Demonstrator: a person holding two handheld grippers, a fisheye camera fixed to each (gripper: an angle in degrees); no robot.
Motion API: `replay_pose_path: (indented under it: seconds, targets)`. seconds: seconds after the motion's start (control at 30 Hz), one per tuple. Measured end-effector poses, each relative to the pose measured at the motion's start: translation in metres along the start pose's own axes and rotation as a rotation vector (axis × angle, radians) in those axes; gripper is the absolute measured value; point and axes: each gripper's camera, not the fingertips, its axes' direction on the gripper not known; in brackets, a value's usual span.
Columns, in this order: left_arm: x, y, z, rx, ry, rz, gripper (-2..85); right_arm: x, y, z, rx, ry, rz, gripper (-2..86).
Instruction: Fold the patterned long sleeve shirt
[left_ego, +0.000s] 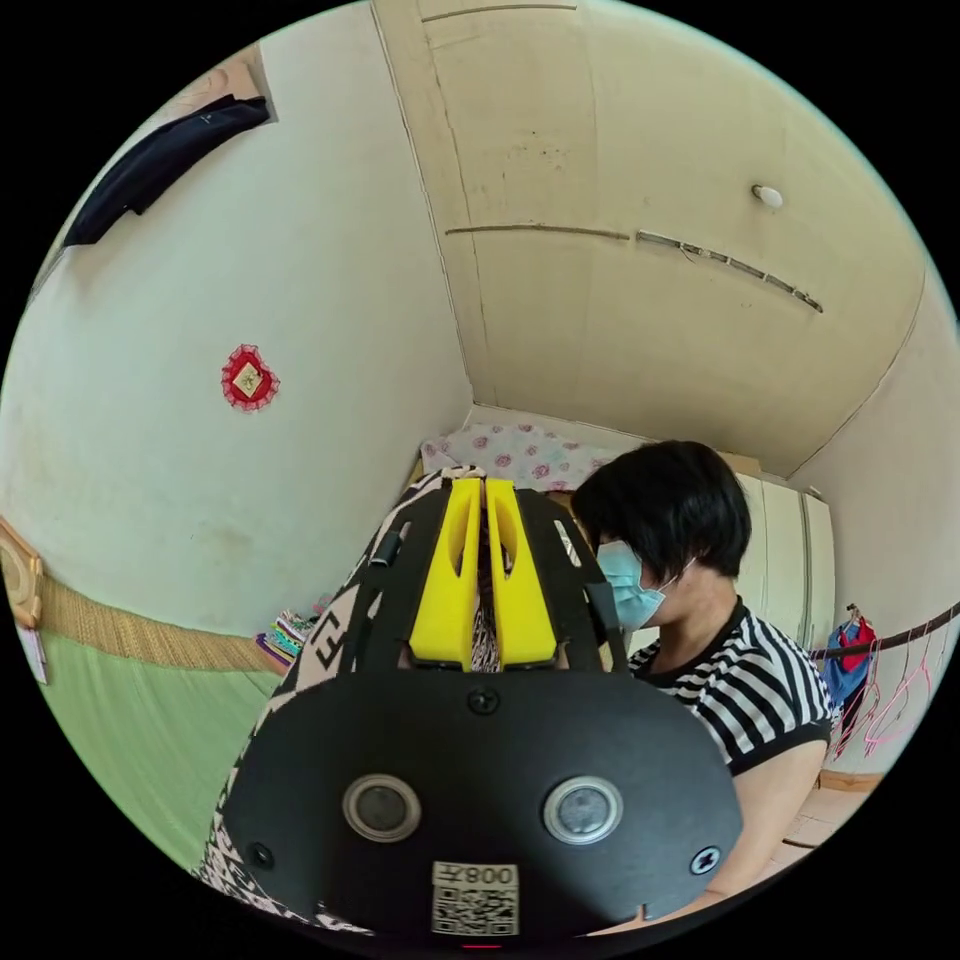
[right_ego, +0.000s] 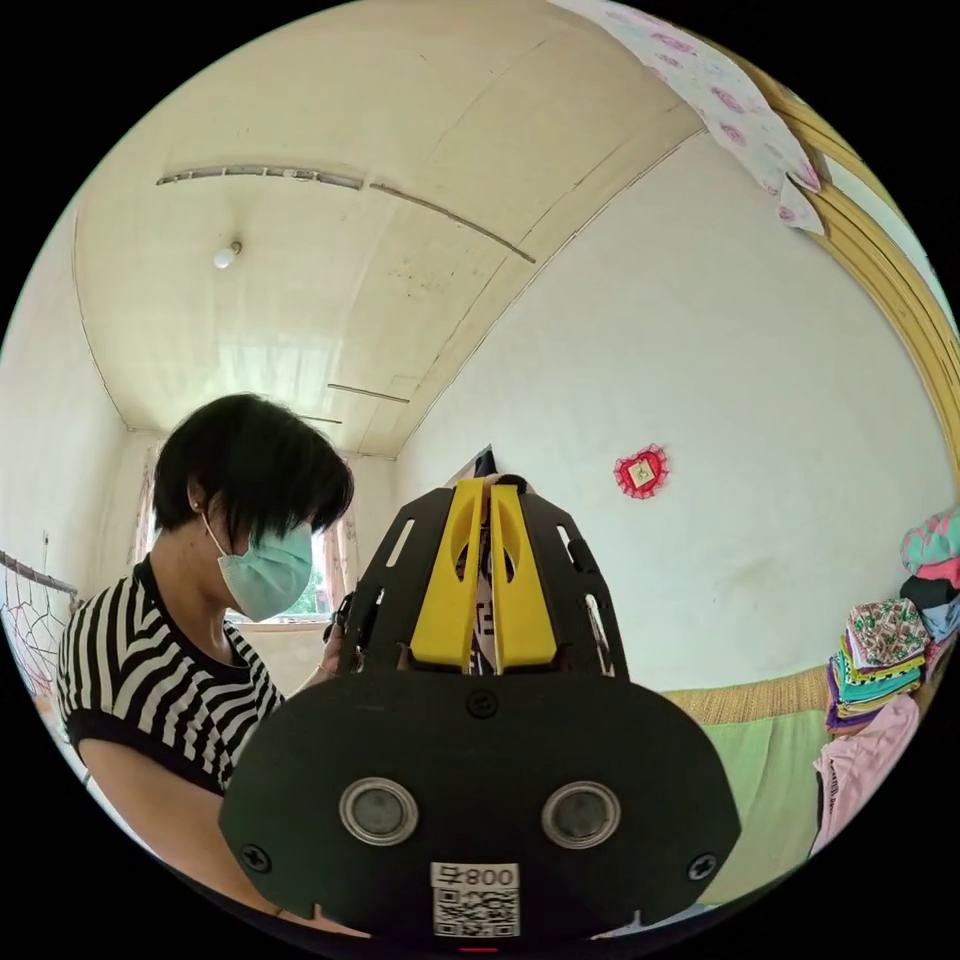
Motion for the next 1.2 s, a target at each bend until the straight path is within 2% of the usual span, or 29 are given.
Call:
replay_pose_path:
  seconds: [0.23,0.5,0.6,0.7,0.77,0.8,0.87,0.93,1.0,1.07,1.2]
  targets:
    - [-0.016,-0.027,0.017,-0.018,-0.073,0.059,0.6,0.026,0.038,0.032,-0.028,0.073,-0.085,0.5]
    - [-0.094,-0.061,0.047,-0.031,-0.139,0.017,0.6,0.138,0.107,0.097,-0.087,0.135,-0.047,0.5]
    - [-0.135,-0.076,0.066,-0.077,-0.268,0.014,0.8,0.193,0.143,0.133,-0.133,0.235,-0.064,0.6]
    - [-0.204,-0.093,0.093,-0.16,-0.427,-0.027,1.3,0.294,0.181,0.198,-0.253,0.336,-0.031,0.9]
    - [-0.284,-0.104,0.12,-0.246,-0.55,-0.11,2.1,0.412,0.22,0.271,-0.409,0.384,0.043,1.5]
    - [-0.307,-0.105,0.125,-0.252,-0.573,-0.154,2.4,0.443,0.233,0.291,-0.456,0.404,0.068,1.7]
    - [-0.394,-0.1,0.144,-0.336,-0.634,-0.283,4.3,0.565,0.299,0.365,-0.703,0.557,0.142,3.0]
    - [-0.442,-0.087,0.152,-0.424,-0.769,-0.344,5.8,0.647,0.361,0.398,-0.871,0.616,0.266,5.0]
    - [-0.482,-0.067,0.155,-0.531,-0.868,-0.425,6.7,0.707,0.427,0.409,-0.988,0.659,0.322,6.3]
    - [-0.517,-0.029,0.145,-0.603,-0.837,-0.521,7.3,0.764,0.509,0.392,-1.048,0.674,0.387,7.1]
    - [-0.551,0.038,0.114,-0.778,-0.901,-0.709,7.5,0.812,0.628,0.326,-1.157,0.655,0.451,7.8]
